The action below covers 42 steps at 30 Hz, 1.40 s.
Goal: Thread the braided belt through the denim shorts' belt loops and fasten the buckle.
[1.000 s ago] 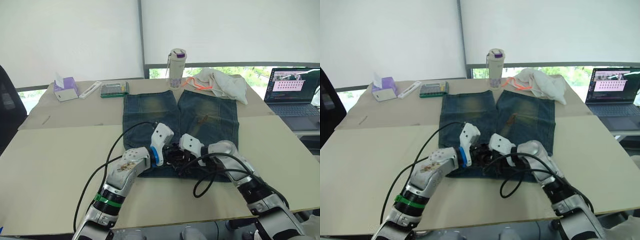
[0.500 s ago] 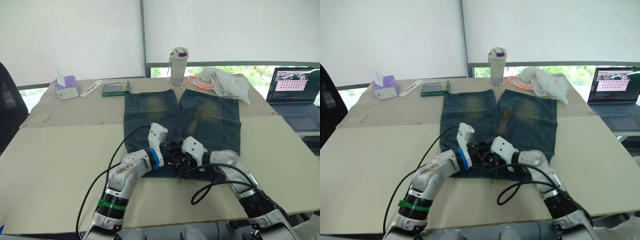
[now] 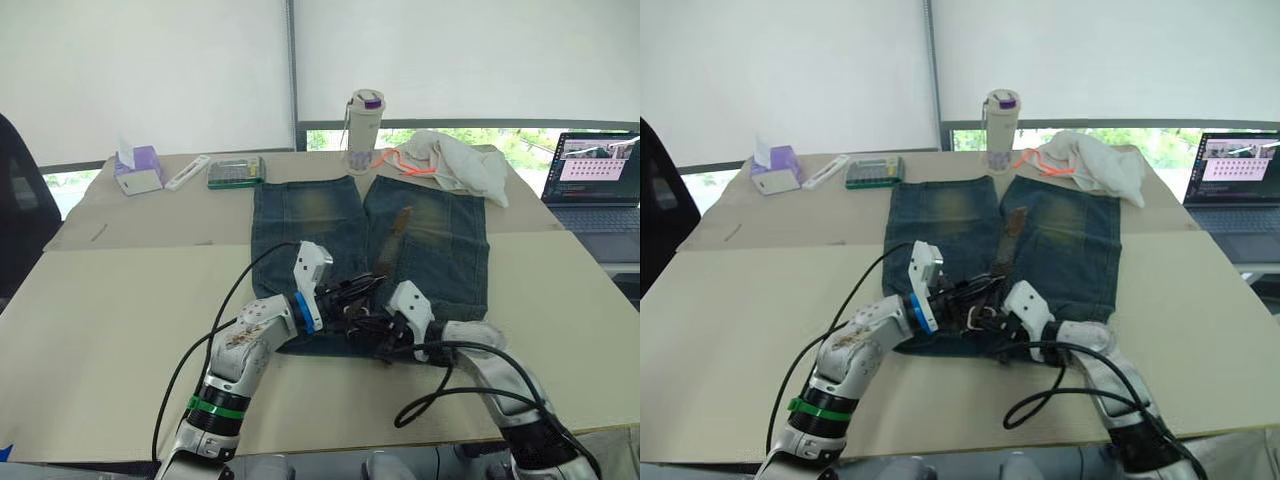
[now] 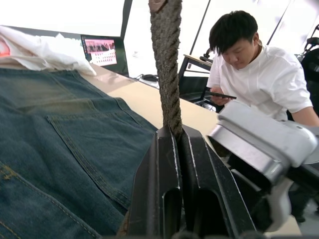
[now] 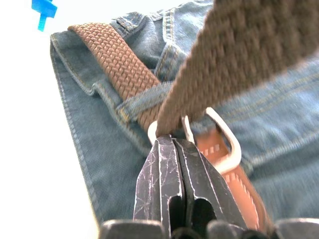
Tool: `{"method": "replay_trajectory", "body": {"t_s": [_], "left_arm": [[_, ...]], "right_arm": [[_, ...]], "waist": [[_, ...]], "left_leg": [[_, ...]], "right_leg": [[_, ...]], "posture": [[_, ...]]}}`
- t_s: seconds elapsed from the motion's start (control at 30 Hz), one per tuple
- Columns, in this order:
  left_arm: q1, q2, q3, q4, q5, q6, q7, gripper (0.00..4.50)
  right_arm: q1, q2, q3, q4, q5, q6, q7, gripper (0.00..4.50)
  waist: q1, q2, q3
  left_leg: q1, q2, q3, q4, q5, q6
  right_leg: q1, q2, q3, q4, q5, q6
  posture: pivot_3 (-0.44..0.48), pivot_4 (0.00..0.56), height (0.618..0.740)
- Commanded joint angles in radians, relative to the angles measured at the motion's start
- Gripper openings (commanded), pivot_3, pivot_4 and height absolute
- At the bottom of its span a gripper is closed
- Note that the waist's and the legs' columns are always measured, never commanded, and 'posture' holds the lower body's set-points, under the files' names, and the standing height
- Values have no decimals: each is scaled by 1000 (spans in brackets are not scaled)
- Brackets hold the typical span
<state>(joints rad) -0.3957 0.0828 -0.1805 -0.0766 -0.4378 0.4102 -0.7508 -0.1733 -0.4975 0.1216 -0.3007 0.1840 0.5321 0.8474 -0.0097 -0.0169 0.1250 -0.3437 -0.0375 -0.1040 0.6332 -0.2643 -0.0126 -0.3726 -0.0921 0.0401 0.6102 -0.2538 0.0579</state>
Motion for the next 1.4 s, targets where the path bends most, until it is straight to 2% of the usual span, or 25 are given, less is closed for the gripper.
{"method": "replay_trajectory", "body": {"t_s": [0.03,0.2,0.27,0.37,0.47,0.63,0.77,0.87,1.07,1.23,1.33,1.37,1.4], "left_arm": [[-19,-11,1,6,10,-46,6,0],[-16,-7,-7,49,49,-80,18,0],[-24,4,-26,76,99,-120,24,0],[-29,-5,-28,90,100,-133,19,0],[-36,-16,-38,110,123,-150,29,0],[-32,-18,-48,130,172,-180,63,0],[-27,-16,-66,137,212,-211,76,0],[-24,-14,-79,138,241,-234,88,0],[-4,-21,-92,132,255,-242,98,0],[2,-18,-106,136,265,-261,87,0],[2,-16,-112,139,268,-270,79,0],[3,-16,-111,138,268,-271,78,0],[3,-15,-111,138,266,-271,75,0]], "right_arm": [[33,-24,-74,-110,61,44,-25,46],[101,-27,-188,-205,145,91,-77,46],[90,-19,-255,-237,185,124,-121,46],[30,28,-365,-313,348,252,-203,46],[-6,75,-438,-397,540,415,-308,914],[-49,144,-461,-453,671,563,-531,2598],[-91,202,-429,-454,702,633,-687,4029],[-122,266,-428,-434,674,662,-825,4029],[-191,361,-458,-422,709,692,-980,4029],[-214,373,-490,-413,800,798,-1053,4029],[-239,393,-518,-390,841,824,-1110,3276],[-244,394,-523,-385,852,832,-1123,2699],[-247,394,-531,-379,862,838,-1138,2437]], "waist": [[0,0,1],[0,0,1],[0,0,2],[-2,0,4],[0,1,4],[4,1,4],[4,2,4],[2,2,4],[-2,3,3],[-2,4,3],[-3,4,3],[-3,4,3],[-3,4,3]], "left_leg": [[-1,0,0,0,0,0],[-1,0,0,0,0,0],[-1,0,0,0,0,0],[-2,0,0,0,0,0],[-2,1,-1,0,0,0],[-4,0,-2,0,0,0],[-4,0,-1,0,0,0],[-7,0,-1,0,0,0],[-10,0,-1,0,1,-1],[-10,0,-1,0,1,0],[-10,0,0,0,1,0],[-10,0,0,0,1,0],[-10,0,0,0,1,0]], "right_leg": [[0,0,0,0,0,0],[0,0,-1,0,0,0],[0,0,-1,0,0,1],[0,0,-1,0,0,1],[-1,1,-1,0,0,0],[-1,0,-2,0,0,0],[-3,0,-2,0,0,0],[-6,0,-2,1,0,0],[-13,1,0,4,1,-1],[-13,1,0,4,1,-1],[-13,1,0,4,1,-1],[-13,1,0,4,1,-1],[-13,1,0,4,1,-1]], "posture": [[0,150,740],[0,150,740],[0,150,740],[0,150,740],[0,150,740],[0,150,740],[0,150,740],[0,150,740],[0,150,740],[0,150,740],[0,150,740],[0,150,740],[0,150,740]]}}
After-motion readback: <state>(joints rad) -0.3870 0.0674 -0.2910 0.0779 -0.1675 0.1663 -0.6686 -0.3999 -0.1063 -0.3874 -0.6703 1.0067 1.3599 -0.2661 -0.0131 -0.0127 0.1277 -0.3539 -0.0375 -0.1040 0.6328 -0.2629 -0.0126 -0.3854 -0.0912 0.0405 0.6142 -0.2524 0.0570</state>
